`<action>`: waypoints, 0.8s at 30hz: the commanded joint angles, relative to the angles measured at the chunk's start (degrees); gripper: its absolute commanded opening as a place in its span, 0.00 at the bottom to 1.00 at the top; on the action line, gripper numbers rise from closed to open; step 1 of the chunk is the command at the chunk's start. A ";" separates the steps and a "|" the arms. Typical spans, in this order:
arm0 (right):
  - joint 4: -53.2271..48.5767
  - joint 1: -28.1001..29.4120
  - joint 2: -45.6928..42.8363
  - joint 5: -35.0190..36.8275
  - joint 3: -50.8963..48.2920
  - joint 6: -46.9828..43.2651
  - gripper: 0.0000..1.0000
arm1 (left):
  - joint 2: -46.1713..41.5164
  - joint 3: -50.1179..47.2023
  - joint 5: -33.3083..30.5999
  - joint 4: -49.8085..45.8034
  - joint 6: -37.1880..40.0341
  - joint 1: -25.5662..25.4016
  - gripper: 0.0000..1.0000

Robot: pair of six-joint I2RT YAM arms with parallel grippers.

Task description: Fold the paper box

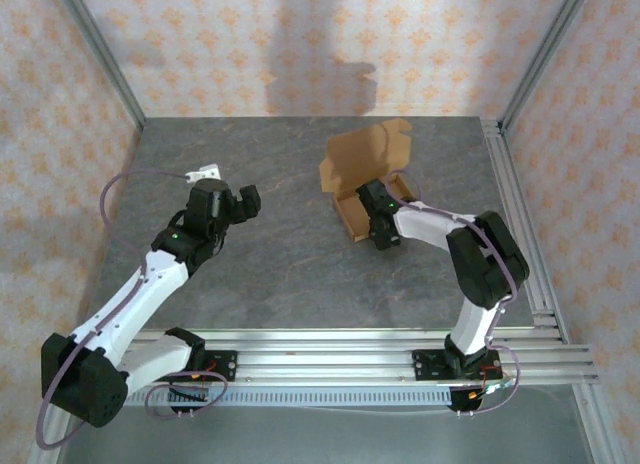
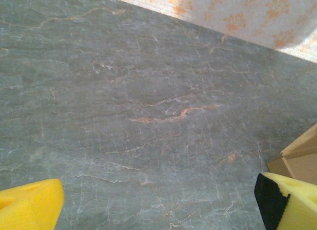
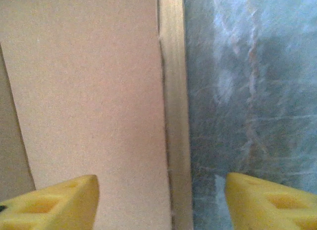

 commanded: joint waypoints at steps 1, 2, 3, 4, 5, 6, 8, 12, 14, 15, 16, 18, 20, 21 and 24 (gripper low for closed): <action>-2.06 -0.17 -5.58 6.99 -2.85 -5.17 0.74 | 2.61 3.04 -3.03 0.27 -0.43 -2.36 1.00; -1.06 -0.18 -6.92 8.27 -3.98 -7.12 0.75 | 3.88 3.44 -3.34 0.40 -1.20 -3.49 1.00; -0.90 -0.26 -8.05 9.14 -4.81 -8.41 0.76 | 5.15 3.91 -3.79 0.66 -2.04 -4.60 1.00; -0.02 -0.31 -9.34 9.98 -5.68 -10.44 0.76 | 6.65 4.47 -4.46 0.70 -3.16 -6.01 1.00; 1.09 -0.38 -10.53 10.75 -6.62 -13.19 0.76 | 8.32 5.32 -5.12 0.56 -4.41 -7.51 1.00; 1.88 -0.44 -11.54 11.53 -7.36 -15.46 0.76 | 10.02 6.32 -5.41 0.19 -5.18 -8.81 1.00; 8.00 -1.02 -14.47 10.38 -10.31 -23.67 0.77 | 14.27 9.72 -5.79 -2.86 -9.38 -11.10 1.00; 19.47 -4.93 -20.51 4.79 -17.63 -32.49 0.83 | 22.24 16.47 -7.70 -8.02 -15.33 -16.10 0.91; 20.78 -7.20 -22.64 4.62 -19.58 -34.64 0.84 | 25.54 19.57 -9.01 -10.21 -17.90 -18.09 0.87; 20.51 -8.42 -23.58 4.66 -19.99 -36.03 0.85 | 27.62 21.72 -9.84 -12.54 -19.66 -18.87 0.83; 19.78 -9.52 -24.40 4.83 -20.16 -37.52 0.85 | 29.98 24.20 -10.19 -14.70 -20.76 -19.57 0.81; 18.95 -11.27 -25.85 5.10 -20.22 -40.23 0.85 | 35.01 30.14 -10.68 -20.76 -23.61 -20.39 0.76; 18.45 -12.44 -27.24 5.48 -20.19 -41.79 0.85 | 39.54 35.37 -9.92 -24.30 -24.33 -21.36 0.75; 19.11 -12.89 -27.88 5.23 -20.36 -42.84 0.84 | 41.79 37.48 -9.71 -25.17 -24.36 -22.04 0.73; 19.39 -13.69 -29.53 5.84 -20.71 -45.03 0.84 | 46.37 42.05 -8.99 -26.59 -24.48 -23.63 0.71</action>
